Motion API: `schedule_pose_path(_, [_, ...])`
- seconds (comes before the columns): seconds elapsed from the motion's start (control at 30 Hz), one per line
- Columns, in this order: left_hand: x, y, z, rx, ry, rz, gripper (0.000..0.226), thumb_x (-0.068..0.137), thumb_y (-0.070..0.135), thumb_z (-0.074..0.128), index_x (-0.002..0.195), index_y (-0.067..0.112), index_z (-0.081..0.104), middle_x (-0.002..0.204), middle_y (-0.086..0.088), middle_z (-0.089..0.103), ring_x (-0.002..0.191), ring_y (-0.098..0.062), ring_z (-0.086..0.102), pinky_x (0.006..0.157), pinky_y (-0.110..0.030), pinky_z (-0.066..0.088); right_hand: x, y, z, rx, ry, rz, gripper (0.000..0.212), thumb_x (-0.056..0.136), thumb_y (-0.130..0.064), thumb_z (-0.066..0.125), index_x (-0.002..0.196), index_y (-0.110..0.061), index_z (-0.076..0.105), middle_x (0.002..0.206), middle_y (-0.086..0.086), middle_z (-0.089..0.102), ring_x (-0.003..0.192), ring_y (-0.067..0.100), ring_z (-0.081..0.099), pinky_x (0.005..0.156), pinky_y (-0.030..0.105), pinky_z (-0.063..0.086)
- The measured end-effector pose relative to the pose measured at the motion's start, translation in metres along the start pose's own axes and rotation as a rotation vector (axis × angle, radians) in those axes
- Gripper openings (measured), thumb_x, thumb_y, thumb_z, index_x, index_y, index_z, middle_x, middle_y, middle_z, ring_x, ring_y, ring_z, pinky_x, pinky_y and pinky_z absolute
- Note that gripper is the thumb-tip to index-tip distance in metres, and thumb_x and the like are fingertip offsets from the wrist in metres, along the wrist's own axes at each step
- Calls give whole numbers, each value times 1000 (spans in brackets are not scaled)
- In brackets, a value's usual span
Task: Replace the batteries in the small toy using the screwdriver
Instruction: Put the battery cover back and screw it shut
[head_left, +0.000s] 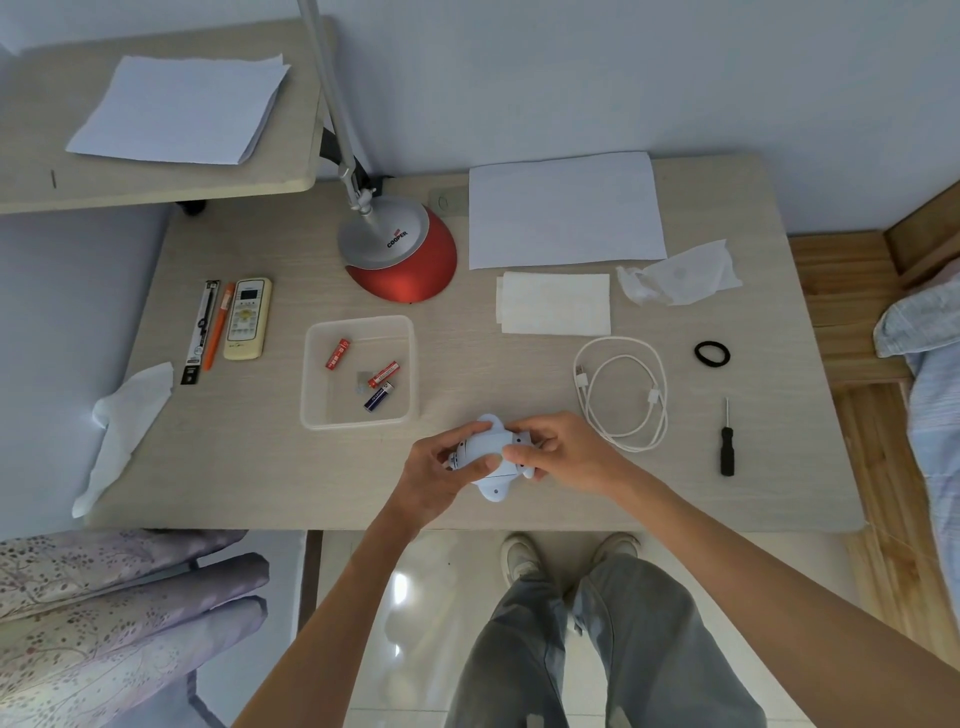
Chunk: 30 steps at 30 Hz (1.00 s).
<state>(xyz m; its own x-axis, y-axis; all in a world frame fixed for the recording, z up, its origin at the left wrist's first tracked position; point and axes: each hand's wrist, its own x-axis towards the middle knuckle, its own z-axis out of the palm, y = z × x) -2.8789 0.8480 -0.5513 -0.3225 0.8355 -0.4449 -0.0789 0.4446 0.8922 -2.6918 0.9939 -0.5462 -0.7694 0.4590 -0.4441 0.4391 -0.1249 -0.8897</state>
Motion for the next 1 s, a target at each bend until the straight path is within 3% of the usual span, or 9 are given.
schedule_pose_path(0.3, [0,-2,1,14,18,14,45,88,15,88,130,25,75,129,5,75,114,-10,72,90,-25,62,0,6,3,-4,54,-18,32,95,-27,80,124,-14,76,96,6,82,86,19,80,74,38,67])
schedule_pose_path(0.5, [0,-1,0,14,1,9,46,88,14,88,131,22,75,121,18,77,112,-7,73,91,-24,62,0,9,3,-21,65,-21,34,95,-27,81,125,-12,76,96,6,82,86,19,80,75,41,67])
schedule_pose_path(0.67, [0,-2,1,33,23,12,47,88,13,89,132,21,75,125,9,77,113,-8,72,90,-23,61,0,7,2,-24,65,-7,30,94,-24,81,122,-13,77,94,8,82,84,21,80,75,42,67])
schedule_pose_path(0.9, [1,-5,-7,171,-95,33,82,69,8,101,143,21,67,138,1,67,120,-9,66,94,-23,59,-2,2,1,-213,69,-41,29,94,-34,78,119,-19,76,86,1,80,78,18,77,76,51,63])
schedule_pose_path(1.0, [0,-6,-7,157,-81,33,84,67,8,102,142,23,68,136,3,69,120,-11,66,93,-24,59,-8,2,2,-349,8,-81,52,79,-37,85,127,-27,69,98,-6,77,83,13,74,77,45,63])
